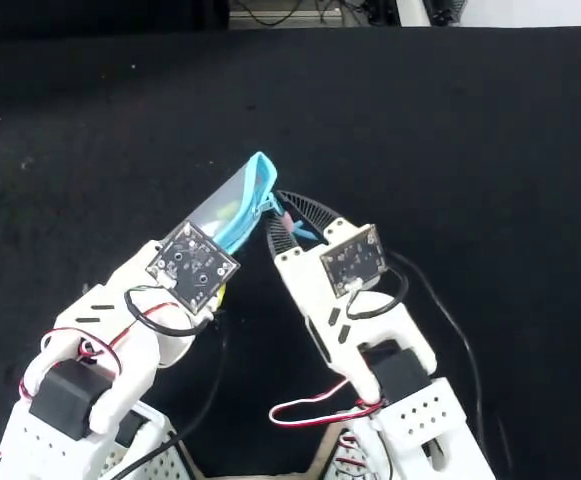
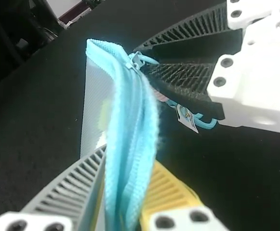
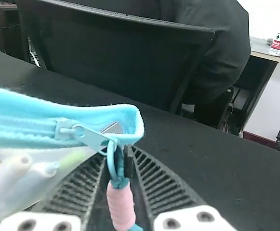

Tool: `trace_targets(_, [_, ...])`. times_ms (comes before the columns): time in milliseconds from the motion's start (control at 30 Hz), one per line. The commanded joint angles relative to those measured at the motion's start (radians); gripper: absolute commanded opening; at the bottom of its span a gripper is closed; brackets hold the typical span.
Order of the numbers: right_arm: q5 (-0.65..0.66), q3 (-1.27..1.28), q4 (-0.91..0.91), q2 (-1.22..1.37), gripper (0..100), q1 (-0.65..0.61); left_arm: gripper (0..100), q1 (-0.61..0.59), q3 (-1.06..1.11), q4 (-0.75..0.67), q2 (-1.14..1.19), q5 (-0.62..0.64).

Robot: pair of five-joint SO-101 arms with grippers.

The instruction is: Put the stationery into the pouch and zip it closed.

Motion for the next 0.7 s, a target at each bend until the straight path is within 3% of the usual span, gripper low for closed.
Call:
trace_targets(0, [-0.008,-0.002,-0.017,0.015,1.1,0.049,3,-0.002,0.058,0.051,0.011,-0.003])
trace_targets(667, [-0.008,-0.047,0.043,0.042,1.1,0.054,3,-0.002,0.059,0.052,0.011,-0.003])
